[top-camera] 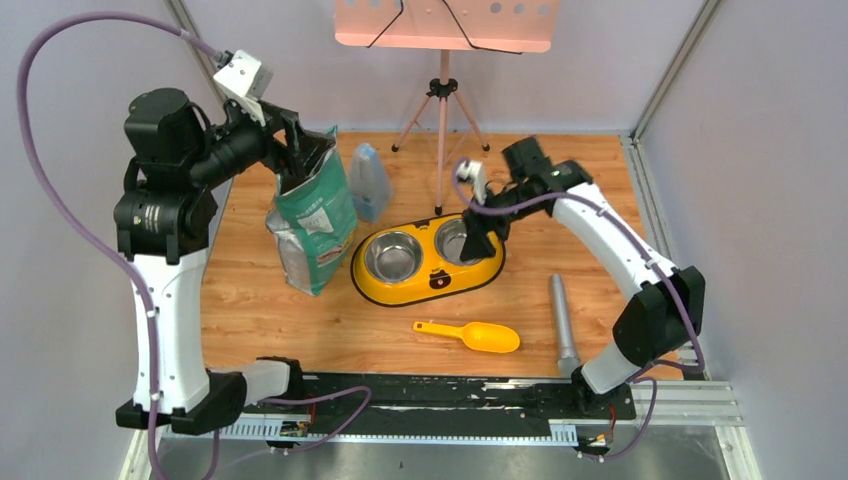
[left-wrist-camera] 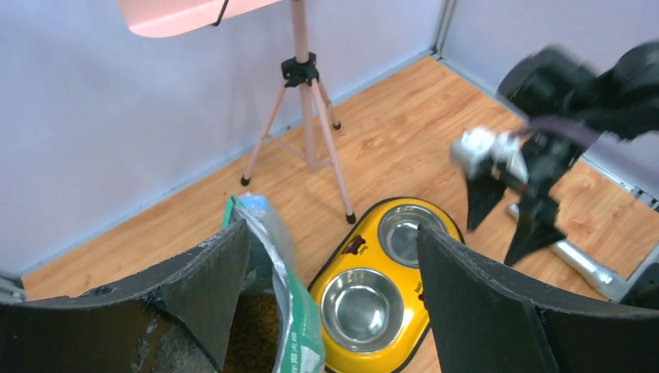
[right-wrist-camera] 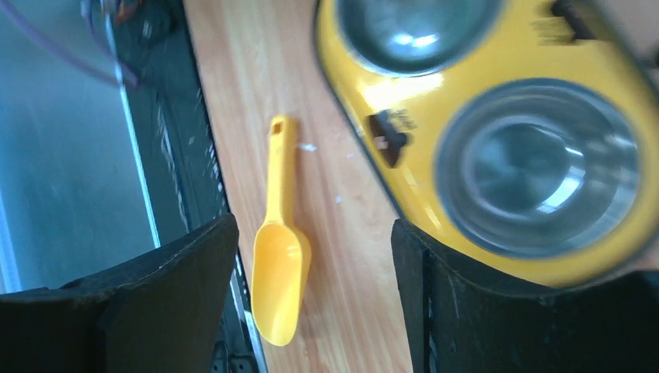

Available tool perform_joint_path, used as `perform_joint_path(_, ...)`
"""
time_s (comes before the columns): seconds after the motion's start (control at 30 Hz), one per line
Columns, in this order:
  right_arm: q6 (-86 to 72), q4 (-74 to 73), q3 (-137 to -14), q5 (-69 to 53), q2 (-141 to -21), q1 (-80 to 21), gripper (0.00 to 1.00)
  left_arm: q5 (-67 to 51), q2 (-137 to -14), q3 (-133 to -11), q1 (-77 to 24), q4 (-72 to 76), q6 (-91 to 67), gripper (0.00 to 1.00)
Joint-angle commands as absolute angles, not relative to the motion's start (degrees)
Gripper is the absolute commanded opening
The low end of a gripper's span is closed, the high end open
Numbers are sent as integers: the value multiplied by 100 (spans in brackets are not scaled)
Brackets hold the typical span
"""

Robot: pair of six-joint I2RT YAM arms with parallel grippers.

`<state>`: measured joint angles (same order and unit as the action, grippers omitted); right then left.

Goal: Serve the pet food

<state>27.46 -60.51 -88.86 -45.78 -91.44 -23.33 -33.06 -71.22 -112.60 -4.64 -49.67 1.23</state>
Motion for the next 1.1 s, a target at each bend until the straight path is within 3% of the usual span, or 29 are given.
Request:
perform_joint_path(0.0, 4081, -5649, -8055, -4290, -8979, -3363, 70, -3408, -6891, -11016, -518, -4740, 54, 86)
perform_joint_path(0.27, 3734, -5014, -7773, -3836, -10024, -4628, 76, -2312, -6549, -10847, -518, -4843, -75, 86)
perform_joint_path(0.37, 3089, -4487, -7529, -3016, -10085, -5050, 91, -1832, -6369, -10759, -513, -4839, 55, 87)
perform_joint_path(0.47, 2803, -4071, -7119, -2024, -10094, -5426, 90, -1718, -6207, -10645, -512, -4838, 184, 87)
perform_joint_path(0.8, 2281, -3798, -6601, -1318, -10486, -5834, 67, -1615, -5898, -10306, -501, -4956, 373, 88)
perform_joint_path(0.9, 2144, -3838, -6666, -1219, -10579, -5862, 50, -1654, -5922, -10327, -501, -4931, 370, 88)
perform_joint_path(1.07, 2053, -4497, -7149, -1383, -10259, -5738, 2, -2119, -6083, -10419, -504, -4815, 325, 87)
